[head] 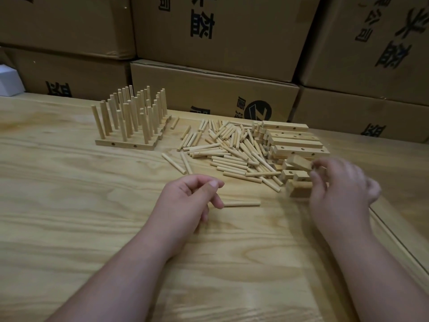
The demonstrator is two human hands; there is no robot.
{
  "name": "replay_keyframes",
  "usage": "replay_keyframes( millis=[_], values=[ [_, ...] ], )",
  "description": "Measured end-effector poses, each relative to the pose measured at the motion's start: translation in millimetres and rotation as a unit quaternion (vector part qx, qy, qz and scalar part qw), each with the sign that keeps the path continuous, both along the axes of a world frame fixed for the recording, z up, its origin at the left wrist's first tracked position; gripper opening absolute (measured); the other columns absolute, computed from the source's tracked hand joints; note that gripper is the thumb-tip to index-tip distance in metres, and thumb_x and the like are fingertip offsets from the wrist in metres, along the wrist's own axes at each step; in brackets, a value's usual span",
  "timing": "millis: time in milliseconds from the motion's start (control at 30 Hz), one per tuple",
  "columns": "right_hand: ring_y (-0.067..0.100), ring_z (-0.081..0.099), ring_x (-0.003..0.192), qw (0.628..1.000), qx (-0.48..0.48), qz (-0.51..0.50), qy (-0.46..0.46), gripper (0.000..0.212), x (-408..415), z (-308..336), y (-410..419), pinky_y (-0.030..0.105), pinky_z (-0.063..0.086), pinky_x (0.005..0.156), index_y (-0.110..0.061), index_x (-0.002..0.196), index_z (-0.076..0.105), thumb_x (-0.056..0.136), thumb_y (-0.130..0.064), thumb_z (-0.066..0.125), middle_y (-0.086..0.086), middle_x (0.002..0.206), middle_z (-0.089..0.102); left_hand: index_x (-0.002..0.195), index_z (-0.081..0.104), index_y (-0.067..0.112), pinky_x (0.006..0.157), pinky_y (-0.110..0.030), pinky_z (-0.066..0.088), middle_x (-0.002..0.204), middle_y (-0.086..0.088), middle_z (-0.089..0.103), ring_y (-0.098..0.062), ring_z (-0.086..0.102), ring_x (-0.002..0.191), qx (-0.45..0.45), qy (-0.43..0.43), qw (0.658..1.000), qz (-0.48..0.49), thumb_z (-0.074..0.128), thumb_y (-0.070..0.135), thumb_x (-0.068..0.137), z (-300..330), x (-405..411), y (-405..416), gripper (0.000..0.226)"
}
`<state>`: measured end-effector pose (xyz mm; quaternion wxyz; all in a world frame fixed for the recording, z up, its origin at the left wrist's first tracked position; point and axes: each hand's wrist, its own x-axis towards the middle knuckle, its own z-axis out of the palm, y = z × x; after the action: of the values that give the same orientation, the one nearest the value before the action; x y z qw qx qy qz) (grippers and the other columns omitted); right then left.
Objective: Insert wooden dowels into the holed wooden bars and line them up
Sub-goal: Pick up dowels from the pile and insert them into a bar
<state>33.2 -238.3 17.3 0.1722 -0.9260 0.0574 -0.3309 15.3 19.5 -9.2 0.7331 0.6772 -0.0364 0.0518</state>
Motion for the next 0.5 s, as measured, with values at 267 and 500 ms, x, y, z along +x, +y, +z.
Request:
replay_keyframes(
  millis=[267, 500],
  values=[
    [0.016, 0.059, 0.102, 0.954, -0.06, 0.292, -0.034, 0.019, -10.9, -6.1, 52.2, 0.041, 0.041, 0.09, -0.022, 0.111, 0.069, 0.095, -0.027, 0.059, -0.01, 0.105, 0.066, 0.109, 0.074, 0.02, 0.053, -0.017, 0.045, 0.076, 0.01, 0.07, -0.012, 0.051, 0.061, -0.015, -0.012, 0.999, -0.03, 0.084, 0.027, 0.071, 0.2, -1.4, -3.7, 0.04],
    [0.011, 0.061, 0.1, 0.931, -0.055, 0.361, -0.012, 0.028, -10.4, -11.9, 65.0, 0.036, 0.05, 0.085, -0.024, 0.113, 0.068, 0.093, -0.041, 0.059, -0.013, 0.106, 0.065, 0.101, 0.076, 0.017, 0.055, -0.013, 0.047, 0.075, 0.007, 0.074, -0.001, 0.065, 0.064, -0.016, -0.03, 0.998, -0.047, 0.078, 0.028, 0.079, -2.8, -0.5, -2.2, 0.024]
  ],
)
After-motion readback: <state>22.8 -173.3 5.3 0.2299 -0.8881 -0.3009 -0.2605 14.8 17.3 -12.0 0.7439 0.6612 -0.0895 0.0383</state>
